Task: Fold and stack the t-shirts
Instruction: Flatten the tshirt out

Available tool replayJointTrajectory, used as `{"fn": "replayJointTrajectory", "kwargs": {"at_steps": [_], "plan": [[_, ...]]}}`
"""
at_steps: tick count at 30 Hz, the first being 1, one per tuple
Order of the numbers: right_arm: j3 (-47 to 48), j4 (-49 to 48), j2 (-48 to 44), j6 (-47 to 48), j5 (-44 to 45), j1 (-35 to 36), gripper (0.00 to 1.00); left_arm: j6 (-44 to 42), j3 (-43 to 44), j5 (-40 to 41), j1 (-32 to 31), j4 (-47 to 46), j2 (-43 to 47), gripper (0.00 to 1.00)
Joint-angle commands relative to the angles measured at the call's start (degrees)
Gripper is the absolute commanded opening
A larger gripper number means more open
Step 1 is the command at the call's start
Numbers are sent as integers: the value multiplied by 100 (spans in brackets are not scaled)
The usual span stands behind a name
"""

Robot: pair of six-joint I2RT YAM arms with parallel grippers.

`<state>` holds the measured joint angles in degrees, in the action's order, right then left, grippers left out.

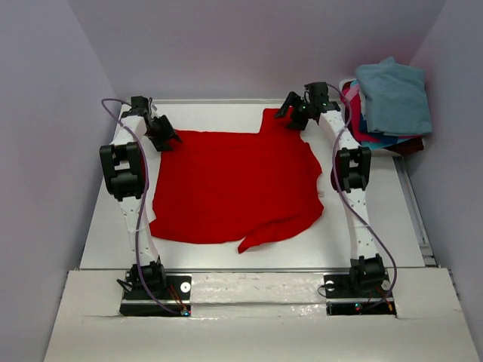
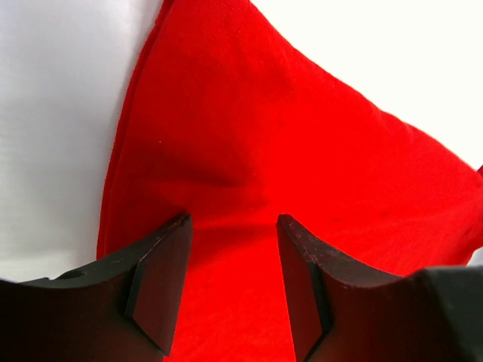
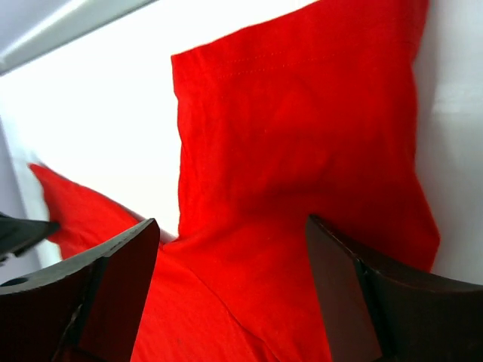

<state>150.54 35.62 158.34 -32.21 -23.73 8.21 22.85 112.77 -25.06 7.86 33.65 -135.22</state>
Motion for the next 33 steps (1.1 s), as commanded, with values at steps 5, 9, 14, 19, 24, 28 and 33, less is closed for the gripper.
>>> {"fn": "replayJointTrajectory", "kwargs": {"at_steps": [5, 9, 14, 19, 24, 28, 33], "plan": [[81, -802, 302, -436, -616, -399, 89, -97, -405, 54, -118, -95, 733, 62], [-112, -951, -231, -42, -818, -399, 93, -53, -388, 89, -118, -192, 874, 62], [-674, -671, -1101, 600, -484, -188, 97, -105, -116, 203, -171, -368, 1006, 65], [-1105, -143, -1639, 883, -107, 58, 98, -176, 675, 212, -232, -122, 690, 67], [-1316, 226, -1886, 1040, 307, 111, 98, -70, 825, 501, -232, -183, 532, 70], [-1238, 490, -1816, 1032, 693, 164, 98, -53, 1141, 827, -232, 1, 233, 71], [-783, 919, -1570, 857, 1422, 164, 98, 0, 1449, 1029, -232, 177, -92, 78]]}}
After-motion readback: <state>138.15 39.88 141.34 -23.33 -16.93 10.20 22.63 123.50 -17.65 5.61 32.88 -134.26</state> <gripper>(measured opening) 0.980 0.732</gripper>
